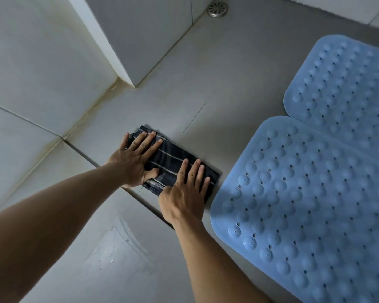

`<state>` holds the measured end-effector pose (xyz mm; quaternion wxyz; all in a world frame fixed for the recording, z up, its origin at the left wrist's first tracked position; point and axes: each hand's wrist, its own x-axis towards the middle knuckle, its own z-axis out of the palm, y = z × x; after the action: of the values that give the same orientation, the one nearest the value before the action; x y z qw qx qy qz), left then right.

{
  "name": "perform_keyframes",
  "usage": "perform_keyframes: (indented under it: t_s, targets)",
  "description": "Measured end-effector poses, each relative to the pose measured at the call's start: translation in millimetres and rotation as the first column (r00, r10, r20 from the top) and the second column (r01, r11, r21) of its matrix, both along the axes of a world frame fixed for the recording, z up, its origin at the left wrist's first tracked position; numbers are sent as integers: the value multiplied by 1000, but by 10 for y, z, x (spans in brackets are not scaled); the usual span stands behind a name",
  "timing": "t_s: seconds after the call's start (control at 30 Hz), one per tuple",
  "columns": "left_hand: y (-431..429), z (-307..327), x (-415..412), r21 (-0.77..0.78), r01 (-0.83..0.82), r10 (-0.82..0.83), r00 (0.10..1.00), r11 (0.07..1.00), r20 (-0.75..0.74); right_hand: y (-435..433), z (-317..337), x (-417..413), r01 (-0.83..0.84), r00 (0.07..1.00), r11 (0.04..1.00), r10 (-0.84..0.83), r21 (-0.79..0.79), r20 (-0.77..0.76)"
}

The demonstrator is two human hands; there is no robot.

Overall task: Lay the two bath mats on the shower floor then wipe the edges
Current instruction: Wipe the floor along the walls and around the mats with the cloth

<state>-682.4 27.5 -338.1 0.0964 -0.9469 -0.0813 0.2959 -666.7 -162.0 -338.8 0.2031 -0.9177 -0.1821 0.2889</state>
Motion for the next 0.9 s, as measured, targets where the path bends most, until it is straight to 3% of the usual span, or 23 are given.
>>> perform_keyframes:
  t_s: [0.27,0.43,0.6,0.9]
  targets:
    - [4,-66,623,-63,62,-56,994,996,97,-34,-64,654,56,998,997,-54,-46,43]
    - [4,-127,1022,-152,-17,38,990,988,134,11,-72,1071,67,995,995,-60,-79,84]
    - [10,-138,1577,-93,43,-29,988,995,152,-8,-103,1593,19,993,988,-1,-150,121]
    - [86,-174,2065,-184,113,-86,985,976,151,5,-27,2075,17,999,984,-24,-175,-34]
